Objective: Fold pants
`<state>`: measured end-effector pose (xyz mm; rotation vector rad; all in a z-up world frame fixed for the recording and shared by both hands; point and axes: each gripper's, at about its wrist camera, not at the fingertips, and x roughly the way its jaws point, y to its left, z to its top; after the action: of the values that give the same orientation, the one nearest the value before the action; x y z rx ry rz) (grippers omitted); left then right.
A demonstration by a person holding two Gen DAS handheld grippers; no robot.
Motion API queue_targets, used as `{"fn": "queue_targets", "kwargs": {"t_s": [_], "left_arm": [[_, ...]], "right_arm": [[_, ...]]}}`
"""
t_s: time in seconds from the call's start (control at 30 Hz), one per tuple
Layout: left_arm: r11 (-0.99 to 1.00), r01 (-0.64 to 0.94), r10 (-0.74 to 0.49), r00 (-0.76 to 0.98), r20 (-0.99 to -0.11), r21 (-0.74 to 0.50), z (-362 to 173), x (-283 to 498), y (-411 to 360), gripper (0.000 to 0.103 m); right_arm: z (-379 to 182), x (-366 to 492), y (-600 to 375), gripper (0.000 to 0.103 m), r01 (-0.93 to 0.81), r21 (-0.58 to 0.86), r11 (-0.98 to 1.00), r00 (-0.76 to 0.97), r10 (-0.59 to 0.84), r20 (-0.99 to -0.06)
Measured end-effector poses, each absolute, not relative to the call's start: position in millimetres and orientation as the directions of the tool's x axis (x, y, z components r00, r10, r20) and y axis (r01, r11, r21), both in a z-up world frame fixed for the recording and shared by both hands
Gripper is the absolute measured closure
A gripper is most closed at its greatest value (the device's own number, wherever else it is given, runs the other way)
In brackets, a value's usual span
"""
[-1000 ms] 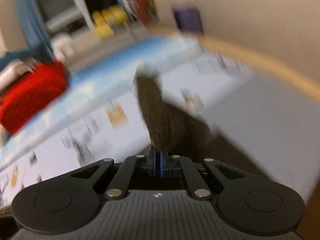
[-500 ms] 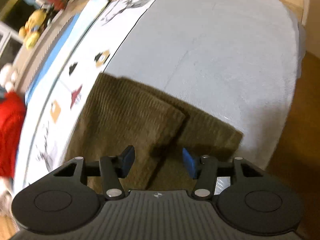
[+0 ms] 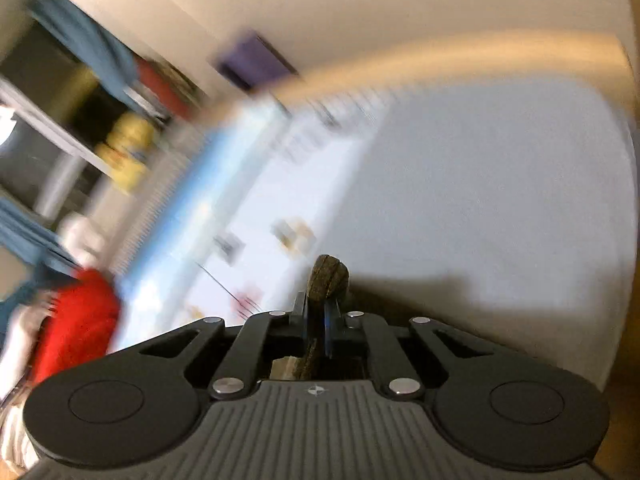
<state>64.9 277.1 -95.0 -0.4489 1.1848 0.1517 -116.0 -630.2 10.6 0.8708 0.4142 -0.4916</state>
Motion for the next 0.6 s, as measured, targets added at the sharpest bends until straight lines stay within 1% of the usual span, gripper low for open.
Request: {"fn": "queue_targets", "kwargs": {"t_s": [0.03, 0.1, 0.17, 0.2, 0.23, 0.3, 0.43, 0.47, 0.5, 0.53, 0.6], "left_arm": [[0.901, -0.335, -0.131, 0.392, -0.911, -0.274, -91.7, 60.7, 279.1, 0.093], [0.903, -0.326, -0.154, 0.36, -0.92, -0.279, -99.2, 56.1, 283.0, 0.093], [0.939, -0.284, -0.12, 0.254, -0.96, -0.193, -120.0, 57.1, 277.6, 0.092], [0.955, -0.254, -0.096, 0.212, -0.972, -0.15, -128.5, 57.0, 273.8, 0.092], [0.962, -0.236, -0.091, 0.195, -0.977, -0.137, -132.3, 56.6, 271.7, 0.092], [0.958, -0.239, -0.109, 0.216, -0.97, -0.161, -127.6, 56.1, 273.0, 0.092], [0.93, -0.273, -0.165, 0.285, -0.944, -0.245, -107.6, 46.0, 280.6, 0.093], [0.93, -0.267, -0.169, 0.295, -0.94, -0.251, -104.4, 42.9, 280.3, 0.093], [0.936, -0.258, -0.162, 0.287, -0.944, -0.239, -105.2, 44.2, 278.2, 0.093], [0.946, -0.247, -0.143, 0.258, -0.956, -0.208, -109.9, 43.2, 275.6, 0.092], [0.965, -0.214, -0.115, 0.171, -0.978, -0.151, -125.7, 42.7, 269.4, 0.092]], "right_arm": [[12.9, -122.2, -630.7, 0.096, 0.584, 0.586, 0.561, 0.797, -0.261, -0.545], [-5.3, -128.8, -637.8, 0.096, 0.691, 0.485, 0.535, 0.685, -0.274, -0.675], [-41.1, -132.4, -648.0, 0.096, 0.778, 0.383, 0.498, 0.532, -0.198, -0.823], [-59.3, -136.8, -652.5, 0.096, 0.806, 0.351, 0.476, 0.469, -0.154, -0.87], [-70.3, -140.8, -656.4, 0.096, 0.819, 0.337, 0.464, 0.439, -0.129, -0.889], [-71.0, -143.5, -659.2, 0.096, 0.799, 0.346, 0.492, 0.462, -0.133, -0.877], [-44.7, -137.6, -646.5, 0.096, 0.69, 0.404, 0.6, 0.604, -0.169, -0.779], [-38.8, -137.1, -644.1, 0.096, 0.675, 0.396, 0.623, 0.621, -0.188, -0.761], [-38.7, -138.0, -647.1, 0.096, 0.69, 0.365, 0.625, 0.597, -0.207, -0.775], [-47.8, -137.0, -649.5, 0.096, 0.732, 0.312, 0.606, 0.529, -0.217, -0.82], [-78.7, -139.9, -658.0, 0.096, 0.815, 0.209, 0.54, 0.35, -0.171, -0.921]]}}
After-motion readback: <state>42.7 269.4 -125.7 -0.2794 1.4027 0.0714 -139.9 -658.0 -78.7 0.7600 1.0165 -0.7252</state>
